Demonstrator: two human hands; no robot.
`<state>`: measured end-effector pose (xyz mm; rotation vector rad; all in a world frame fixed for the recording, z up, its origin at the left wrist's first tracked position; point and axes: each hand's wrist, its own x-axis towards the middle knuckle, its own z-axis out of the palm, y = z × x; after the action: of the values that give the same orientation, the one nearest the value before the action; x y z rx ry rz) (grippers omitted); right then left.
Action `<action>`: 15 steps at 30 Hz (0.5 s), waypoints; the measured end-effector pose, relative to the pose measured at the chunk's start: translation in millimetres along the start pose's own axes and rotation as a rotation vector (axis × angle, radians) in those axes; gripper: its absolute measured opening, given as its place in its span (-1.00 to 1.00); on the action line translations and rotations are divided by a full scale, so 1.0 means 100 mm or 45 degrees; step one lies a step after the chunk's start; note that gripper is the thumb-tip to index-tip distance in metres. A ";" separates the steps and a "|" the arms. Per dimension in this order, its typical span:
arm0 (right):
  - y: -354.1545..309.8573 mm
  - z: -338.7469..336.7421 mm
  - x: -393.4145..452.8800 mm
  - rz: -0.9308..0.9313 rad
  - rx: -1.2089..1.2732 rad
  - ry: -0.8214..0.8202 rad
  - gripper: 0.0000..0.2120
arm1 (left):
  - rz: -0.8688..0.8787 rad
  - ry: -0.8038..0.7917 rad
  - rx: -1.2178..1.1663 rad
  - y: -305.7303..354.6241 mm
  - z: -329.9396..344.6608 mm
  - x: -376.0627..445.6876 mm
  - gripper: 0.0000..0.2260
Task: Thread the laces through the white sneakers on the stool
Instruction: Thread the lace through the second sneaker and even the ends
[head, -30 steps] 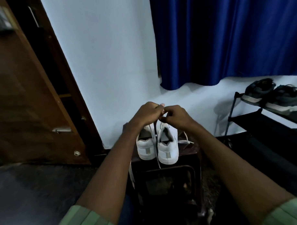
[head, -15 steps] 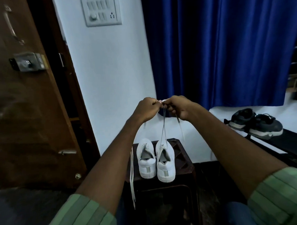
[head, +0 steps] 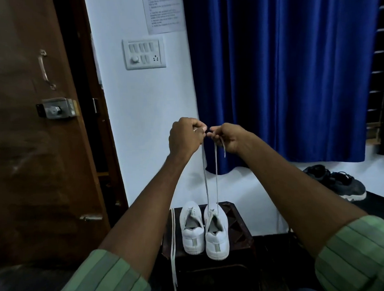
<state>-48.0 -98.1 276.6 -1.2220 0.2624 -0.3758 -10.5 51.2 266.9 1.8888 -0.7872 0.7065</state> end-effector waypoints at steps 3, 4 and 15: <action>-0.09 0.06 0.00 -0.069 0.067 -0.035 -0.72 | 0.011 0.026 -0.099 0.06 -0.04 0.10 -0.92; -0.13 0.07 -0.01 -0.088 0.118 -0.062 -0.71 | 0.025 -0.024 -0.153 0.08 -0.06 0.14 -0.93; -0.42 0.10 -0.15 -0.356 -0.075 0.025 -0.85 | 0.127 0.029 -0.013 0.15 -0.13 0.36 -0.88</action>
<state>-63.8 -94.8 319.3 -1.3170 0.1192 -0.6257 -1.1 49.6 306.6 1.8394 -0.8733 0.7832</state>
